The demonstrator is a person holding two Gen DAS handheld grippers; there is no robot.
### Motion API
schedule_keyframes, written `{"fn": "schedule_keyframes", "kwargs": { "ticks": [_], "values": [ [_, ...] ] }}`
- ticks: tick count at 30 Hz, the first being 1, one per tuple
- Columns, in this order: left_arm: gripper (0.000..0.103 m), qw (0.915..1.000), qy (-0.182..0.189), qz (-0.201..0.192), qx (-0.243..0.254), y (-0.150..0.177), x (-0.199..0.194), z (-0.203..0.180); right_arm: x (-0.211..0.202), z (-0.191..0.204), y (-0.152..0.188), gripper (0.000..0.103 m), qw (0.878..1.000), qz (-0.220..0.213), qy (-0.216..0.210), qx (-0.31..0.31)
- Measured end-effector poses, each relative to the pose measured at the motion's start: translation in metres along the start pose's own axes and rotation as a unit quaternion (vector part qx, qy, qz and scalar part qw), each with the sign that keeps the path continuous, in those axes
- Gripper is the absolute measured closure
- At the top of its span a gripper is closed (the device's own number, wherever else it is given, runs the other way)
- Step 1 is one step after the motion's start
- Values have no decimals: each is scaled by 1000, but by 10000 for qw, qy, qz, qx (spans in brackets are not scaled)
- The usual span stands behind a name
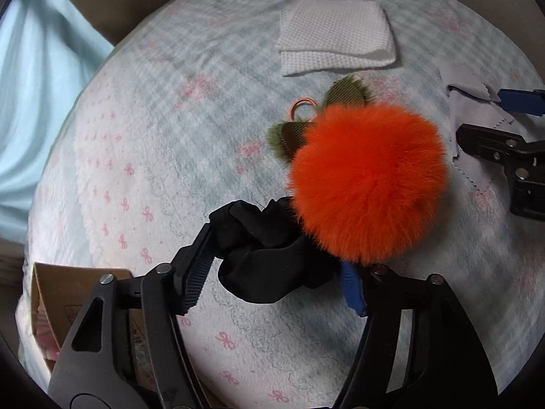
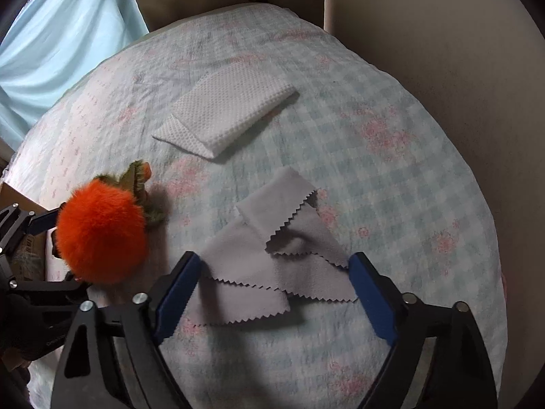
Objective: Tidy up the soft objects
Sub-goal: 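Lift the black scrunchie with the left tool while the right tool grasps the grey cloth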
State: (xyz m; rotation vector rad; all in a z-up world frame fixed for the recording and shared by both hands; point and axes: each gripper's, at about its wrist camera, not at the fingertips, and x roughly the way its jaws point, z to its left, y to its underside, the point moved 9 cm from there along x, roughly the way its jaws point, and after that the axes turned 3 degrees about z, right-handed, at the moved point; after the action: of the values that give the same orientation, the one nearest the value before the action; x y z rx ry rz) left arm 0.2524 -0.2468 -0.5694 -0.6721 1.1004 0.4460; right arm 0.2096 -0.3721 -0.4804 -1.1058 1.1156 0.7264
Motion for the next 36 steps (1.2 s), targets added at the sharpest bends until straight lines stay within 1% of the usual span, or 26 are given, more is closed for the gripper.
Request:
{"fn": "schedule_keyframes", "kwargs": {
  "ticks": [1,2,3,4,5,7,8,9,10,13,16,22,26,32,36],
  "values": [
    [53,10000,72,-5,43,0,0,-2,-1,-1,0,30,10000,-13,68,-39],
    [57,9998,165,-7,61,0,0,-3,-2,-1,0,33,9999,-24,117,-52],
    [61,9997,249,-7,49,0,0,-3,-2,-3,0,40,9998,-13,193,-44],
    [63,9995,330,2,8,0,0,-3,-3,-6,1,45,9997,-4,242,-29],
    [66,9991,411,21,-45,0,-1,-6,-4,-8,1,48,9997,-4,256,-6],
    [70,9984,547,60,-141,0,-1,-6,-6,-10,1,61,9996,-8,287,2],
    [74,9981,591,79,-179,0,-1,-6,-7,-9,1,66,9996,-10,291,-33],
    [78,9978,619,90,-207,0,-1,-6,-8,-8,1,74,9996,-11,286,-80],
    [80,9977,637,95,-225,0,-2,-6,-9,-5,0,80,9995,-11,288,-128],
    [84,9971,684,114,-310,3,-5,-5,-7,2,-3,88,9995,-14,262,-199],
    [86,9960,753,148,-464,6,-7,0,-8,3,-4,92,9997,-54,177,-133],
    [86,9939,814,191,-716,12,-14,9,-13,7,-10,93,9998,-131,107,-118],
    [86,9933,815,167,-805,12,-23,11,-24,10,-13,93,9997,-221,81,-116],
    [86,9918,787,39,-1009,6,-45,23,-53,14,-22,93,9989,-442,39,-158],
    [86,9897,740,-109,-1224,0,-71,37,-82,19,-32,93,9978,-642,11,-186]
  ]
}}
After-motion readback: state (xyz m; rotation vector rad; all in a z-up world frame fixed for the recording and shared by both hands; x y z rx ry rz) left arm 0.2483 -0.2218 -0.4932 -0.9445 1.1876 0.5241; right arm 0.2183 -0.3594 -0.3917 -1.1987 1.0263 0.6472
